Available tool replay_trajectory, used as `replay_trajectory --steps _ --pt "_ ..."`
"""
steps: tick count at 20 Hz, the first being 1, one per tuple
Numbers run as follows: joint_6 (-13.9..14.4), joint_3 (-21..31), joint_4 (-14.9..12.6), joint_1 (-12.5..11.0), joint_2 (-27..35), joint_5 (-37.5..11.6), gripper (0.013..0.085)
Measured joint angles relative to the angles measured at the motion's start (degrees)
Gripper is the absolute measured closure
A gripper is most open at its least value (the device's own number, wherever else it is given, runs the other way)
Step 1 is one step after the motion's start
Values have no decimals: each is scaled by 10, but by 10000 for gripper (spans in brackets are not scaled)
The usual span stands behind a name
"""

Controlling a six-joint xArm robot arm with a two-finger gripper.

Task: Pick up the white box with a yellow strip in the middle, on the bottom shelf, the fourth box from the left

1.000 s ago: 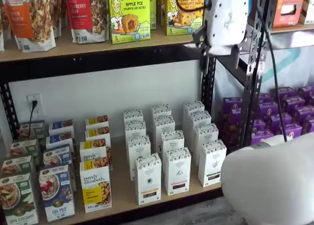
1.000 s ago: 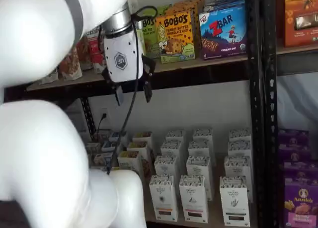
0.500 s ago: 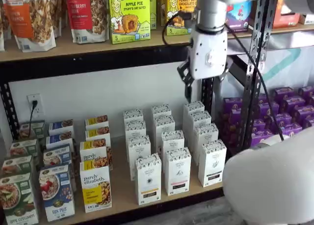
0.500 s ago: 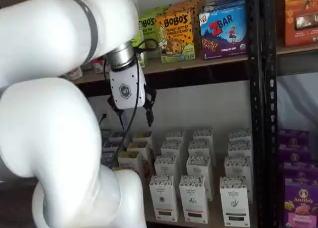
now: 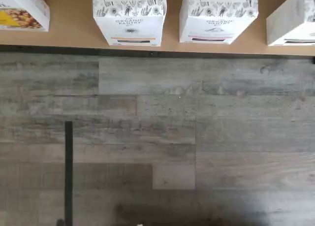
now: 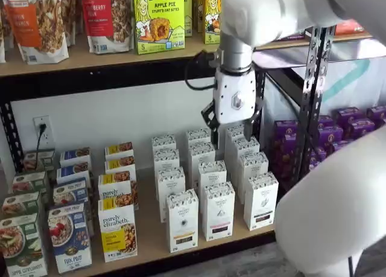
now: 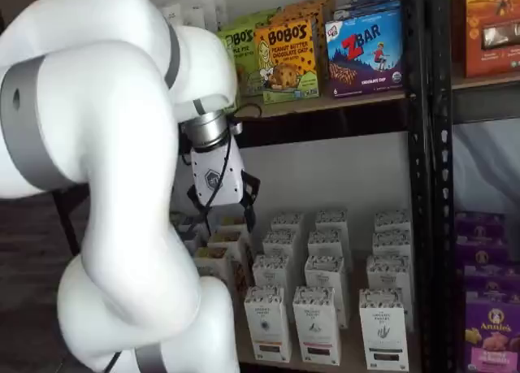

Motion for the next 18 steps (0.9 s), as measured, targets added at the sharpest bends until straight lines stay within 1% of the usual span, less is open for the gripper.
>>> replay_trajectory --steps 2,4,7,10,13,14,16,18 --pt "0 -5 -2 -1 36 -29 130" --pt "-6 -9 4 -6 72 -67 130" --pt "-6 -15 3 -8 112 -121 130" --pt "2 -24 -7 -7 147 -154 130" --pt "19 -35 -23 -2 181 -172 130" --pt "20 -38 -23 -1 191 -178 130" --pt "16 -38 -16 -1 205 -196 130" --pt "10 -35 -6 0 224 -226 130"
